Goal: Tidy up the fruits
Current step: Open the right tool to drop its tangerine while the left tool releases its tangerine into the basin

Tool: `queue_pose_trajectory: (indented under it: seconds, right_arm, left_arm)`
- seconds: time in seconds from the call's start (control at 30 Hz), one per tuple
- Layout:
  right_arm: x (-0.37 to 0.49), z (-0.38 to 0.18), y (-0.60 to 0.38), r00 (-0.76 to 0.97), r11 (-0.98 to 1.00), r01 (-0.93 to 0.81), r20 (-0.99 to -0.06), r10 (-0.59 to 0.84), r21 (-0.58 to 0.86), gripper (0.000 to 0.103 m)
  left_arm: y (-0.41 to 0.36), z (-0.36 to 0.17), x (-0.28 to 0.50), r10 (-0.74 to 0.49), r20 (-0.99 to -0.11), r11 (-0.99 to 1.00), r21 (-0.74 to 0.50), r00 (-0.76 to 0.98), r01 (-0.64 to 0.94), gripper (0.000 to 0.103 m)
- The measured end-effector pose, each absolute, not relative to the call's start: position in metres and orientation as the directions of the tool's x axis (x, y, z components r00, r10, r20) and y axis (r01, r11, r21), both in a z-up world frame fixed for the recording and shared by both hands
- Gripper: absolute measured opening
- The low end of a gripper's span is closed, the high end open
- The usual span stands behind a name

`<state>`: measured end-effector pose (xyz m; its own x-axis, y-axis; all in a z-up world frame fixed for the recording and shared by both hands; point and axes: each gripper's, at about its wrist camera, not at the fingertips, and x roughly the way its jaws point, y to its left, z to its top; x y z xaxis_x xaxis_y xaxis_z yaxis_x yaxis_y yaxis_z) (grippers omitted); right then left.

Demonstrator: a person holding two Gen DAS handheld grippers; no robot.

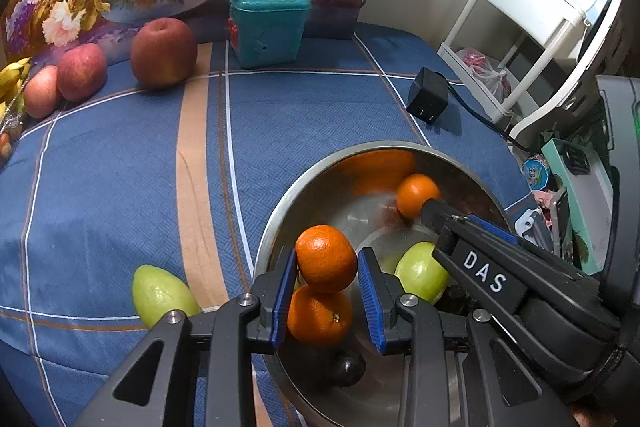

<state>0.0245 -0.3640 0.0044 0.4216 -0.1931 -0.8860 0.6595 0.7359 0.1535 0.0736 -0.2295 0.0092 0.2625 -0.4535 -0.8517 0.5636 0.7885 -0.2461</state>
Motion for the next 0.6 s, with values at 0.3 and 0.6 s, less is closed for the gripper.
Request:
queue_pose_trajectory:
  seconds: [0.3, 0.6]
  right_arm:
    - [0.020, 0.016, -0.364, 0.427, 0.739, 0.660, -0.878, -0.216, 0.139, 0.041]
    - [0.015, 0.026, -0.365, 0.429, 0.737, 0.663, -0.873, -0.231, 0.130, 0.041]
  left_arm:
    - [-0.229, 0.014, 0.072, -0.466, -0.845, 0.782, -0.253, 0.264, 0.570, 0.039]
    - [-0.223, 0.020, 0.075, -0.461, -0.845, 0.792, -0.256, 0.270, 0.554, 0.041]
